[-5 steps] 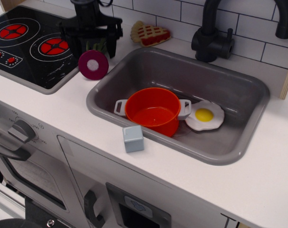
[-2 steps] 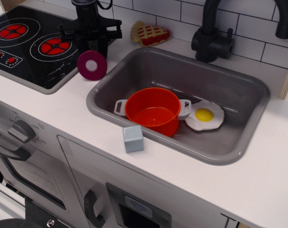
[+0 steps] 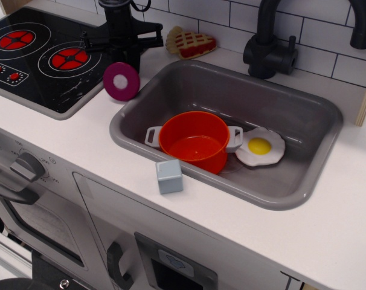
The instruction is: Put beet in pot sink
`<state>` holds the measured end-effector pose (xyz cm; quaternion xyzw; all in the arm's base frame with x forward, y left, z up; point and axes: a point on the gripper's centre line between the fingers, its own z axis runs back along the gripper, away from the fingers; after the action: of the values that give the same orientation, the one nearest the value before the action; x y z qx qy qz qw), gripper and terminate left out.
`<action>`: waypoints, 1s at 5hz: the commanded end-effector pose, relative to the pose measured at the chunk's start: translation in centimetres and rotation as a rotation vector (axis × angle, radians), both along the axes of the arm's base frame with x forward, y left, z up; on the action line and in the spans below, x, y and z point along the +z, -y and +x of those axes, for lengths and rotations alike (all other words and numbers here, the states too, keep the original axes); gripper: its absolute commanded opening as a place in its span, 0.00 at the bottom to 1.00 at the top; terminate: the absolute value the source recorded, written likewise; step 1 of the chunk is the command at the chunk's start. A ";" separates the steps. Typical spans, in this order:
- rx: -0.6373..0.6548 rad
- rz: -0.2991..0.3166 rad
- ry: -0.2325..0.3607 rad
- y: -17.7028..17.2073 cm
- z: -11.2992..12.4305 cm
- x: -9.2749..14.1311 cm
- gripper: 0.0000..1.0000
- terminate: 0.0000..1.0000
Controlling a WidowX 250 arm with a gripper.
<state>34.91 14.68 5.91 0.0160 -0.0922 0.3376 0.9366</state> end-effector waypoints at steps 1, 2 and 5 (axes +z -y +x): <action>-0.034 -0.032 0.130 5.1 -0.5 5.5 0.00 0.00; -0.004 -0.018 0.158 7.5 -0.3 4.4 0.00 0.00; -0.038 0.001 0.156 10.1 -1.1 1.2 0.00 0.00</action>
<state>33.34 4.35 5.12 -0.0047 -0.1353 0.3210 0.9373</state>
